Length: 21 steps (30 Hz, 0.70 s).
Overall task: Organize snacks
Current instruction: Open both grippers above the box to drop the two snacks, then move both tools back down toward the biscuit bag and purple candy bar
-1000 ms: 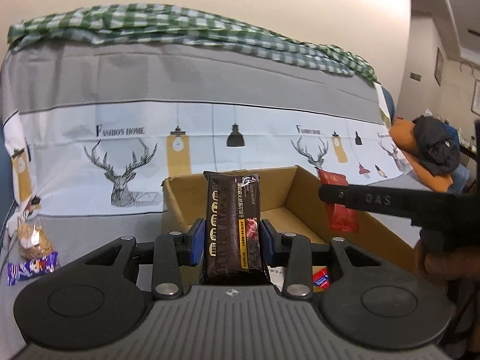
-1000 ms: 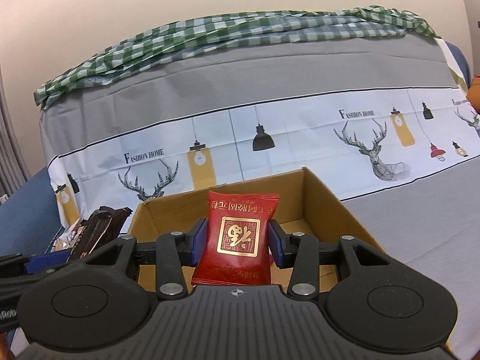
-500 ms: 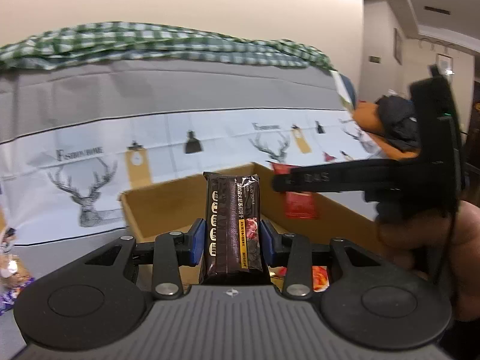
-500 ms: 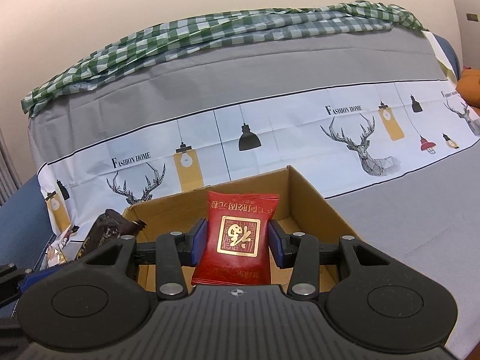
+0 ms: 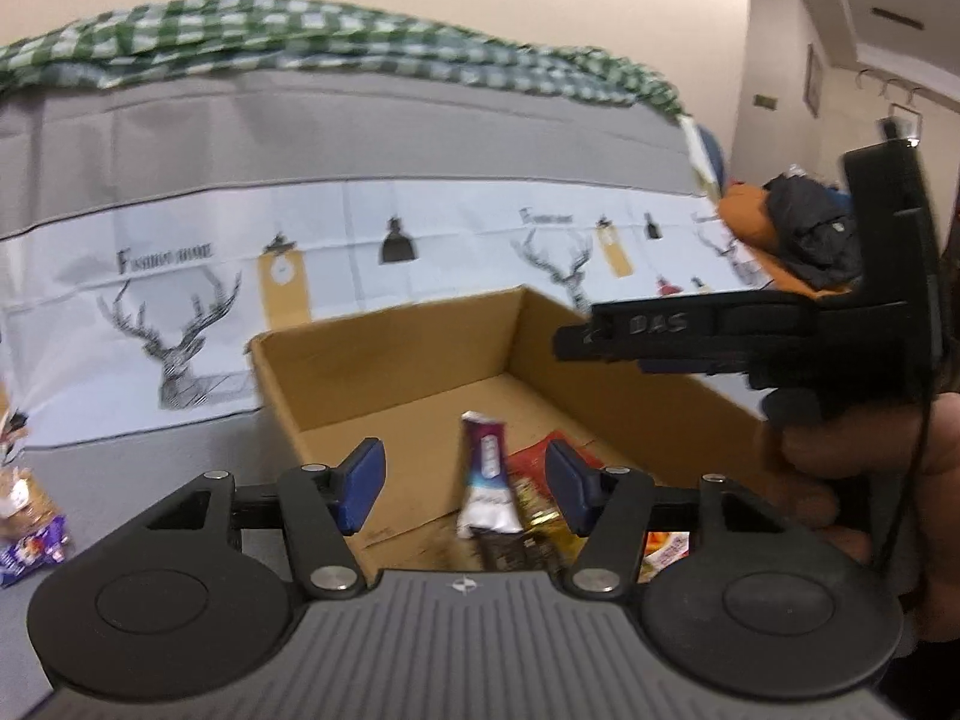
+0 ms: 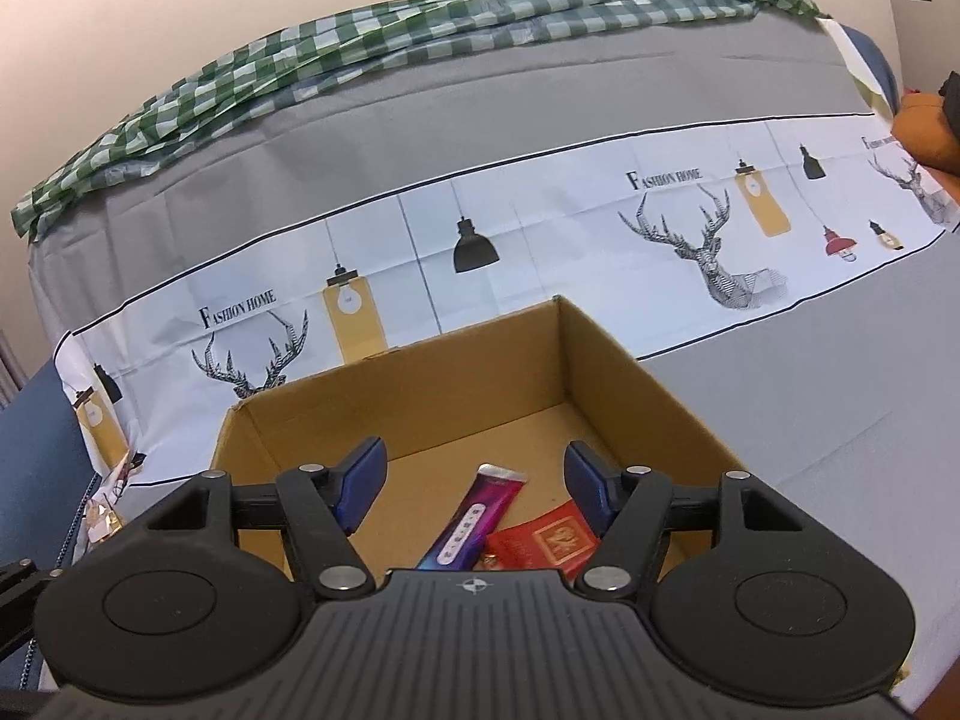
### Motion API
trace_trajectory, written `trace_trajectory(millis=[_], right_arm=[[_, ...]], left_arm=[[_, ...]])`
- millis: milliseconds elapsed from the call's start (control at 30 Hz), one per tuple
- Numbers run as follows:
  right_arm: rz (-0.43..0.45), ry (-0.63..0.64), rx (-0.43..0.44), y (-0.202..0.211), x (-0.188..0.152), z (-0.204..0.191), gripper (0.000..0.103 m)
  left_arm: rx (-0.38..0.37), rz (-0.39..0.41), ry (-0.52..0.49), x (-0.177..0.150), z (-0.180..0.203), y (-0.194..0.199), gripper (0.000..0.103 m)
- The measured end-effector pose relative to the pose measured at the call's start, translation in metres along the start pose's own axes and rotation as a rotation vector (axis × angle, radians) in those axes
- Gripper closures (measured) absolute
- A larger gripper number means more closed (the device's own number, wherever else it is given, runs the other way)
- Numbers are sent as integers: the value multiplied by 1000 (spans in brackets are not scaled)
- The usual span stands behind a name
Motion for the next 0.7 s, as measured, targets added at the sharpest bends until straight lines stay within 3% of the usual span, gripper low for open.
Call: trace_trajectory(millis=[300, 567, 633, 700], right_arm=[[-3, 24, 54, -2, 1, -31, 35], [5, 34, 142, -4, 7, -73, 35], [4, 32, 165, -5, 9, -85, 35], [1, 29, 186, -7, 11, -97, 35]], left_arm=[[73, -26, 91, 3, -44, 6, 52], [187, -55, 330, 5, -103, 4, 50], [217, -56, 397, 5, -120, 5, 43], [262, -62, 487, 3, -140, 8, 25]])
Point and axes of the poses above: each gripper's, at about its wrist camera, not at the fingertips, and y roughly against the way its jaws point, z to its right, x to its top, the point moved 6 cm from there along -y, roughly the way its jaws point, and after that the axes turned 12 degrees about y, right-handed, at the moved point
